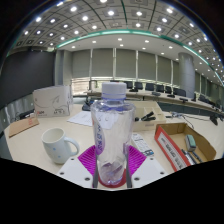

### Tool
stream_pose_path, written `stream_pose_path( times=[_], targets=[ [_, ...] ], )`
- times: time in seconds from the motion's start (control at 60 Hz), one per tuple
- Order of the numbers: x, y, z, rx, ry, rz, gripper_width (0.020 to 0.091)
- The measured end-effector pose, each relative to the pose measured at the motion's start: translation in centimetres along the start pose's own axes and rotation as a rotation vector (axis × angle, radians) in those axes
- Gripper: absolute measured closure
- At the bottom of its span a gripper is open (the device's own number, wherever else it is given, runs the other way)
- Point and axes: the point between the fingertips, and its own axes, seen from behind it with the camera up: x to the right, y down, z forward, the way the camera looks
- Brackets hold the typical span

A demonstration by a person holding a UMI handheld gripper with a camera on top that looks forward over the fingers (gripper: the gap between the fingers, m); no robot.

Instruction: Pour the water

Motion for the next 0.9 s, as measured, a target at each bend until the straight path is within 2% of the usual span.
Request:
stream_pose_path(
  times=[0.133,0.167,0.233,0.283,0.35,0.483,0.567,0.817,0.9],
  targets=[
    [0.1,0.0,-0.1,0.011,0.002,0.0,0.0595],
    [0.1,0.4,-0.1,-0.013,0.003,0.009,0.0506],
    [-0.1,1.0,-0.4,-0.058,0.004,0.031,0.023],
    [0.1,1.2,-1.2,-0.092,0.032,0.039,0.0276],
    [0.5,1.2,-2.8,-0.131,0.094,0.039,0.0237],
    [-0.5,0.7,-7.5,-0.227,0.194,0.054,0.0244],
    [-3.2,0.0,-11.0,-0.281,0.213,0.077,0.0245],
    [-11.9,-2.9,-20.5,-0.341,0.279,0.093,0.0248],
    [-14.2,-3.5,-22.3,-0.34,0.287,0.107,0.0244]
  ],
)
